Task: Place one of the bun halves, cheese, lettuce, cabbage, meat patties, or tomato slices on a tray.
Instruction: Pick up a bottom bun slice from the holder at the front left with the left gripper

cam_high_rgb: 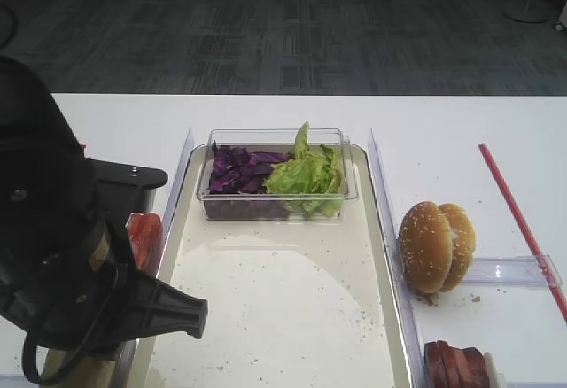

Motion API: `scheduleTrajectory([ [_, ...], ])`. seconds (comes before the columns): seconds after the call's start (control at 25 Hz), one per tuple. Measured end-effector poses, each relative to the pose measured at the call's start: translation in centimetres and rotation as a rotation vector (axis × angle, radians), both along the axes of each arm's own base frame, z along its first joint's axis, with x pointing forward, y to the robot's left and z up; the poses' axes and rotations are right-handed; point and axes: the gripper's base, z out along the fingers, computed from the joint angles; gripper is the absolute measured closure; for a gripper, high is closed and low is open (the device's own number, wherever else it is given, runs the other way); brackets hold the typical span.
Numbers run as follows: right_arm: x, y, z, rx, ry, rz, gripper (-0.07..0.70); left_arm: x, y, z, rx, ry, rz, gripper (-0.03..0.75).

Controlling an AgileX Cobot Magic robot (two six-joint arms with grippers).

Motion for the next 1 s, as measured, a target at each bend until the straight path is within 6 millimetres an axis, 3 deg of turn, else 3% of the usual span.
scheduleTrajectory([
  [1.0, 0.0, 0.0, 0.0, 0.0, 0.0, 0.0, 0.267, -1.0, 1.2, 4.5, -0.132, -0.13, 0.005, 0.67],
])
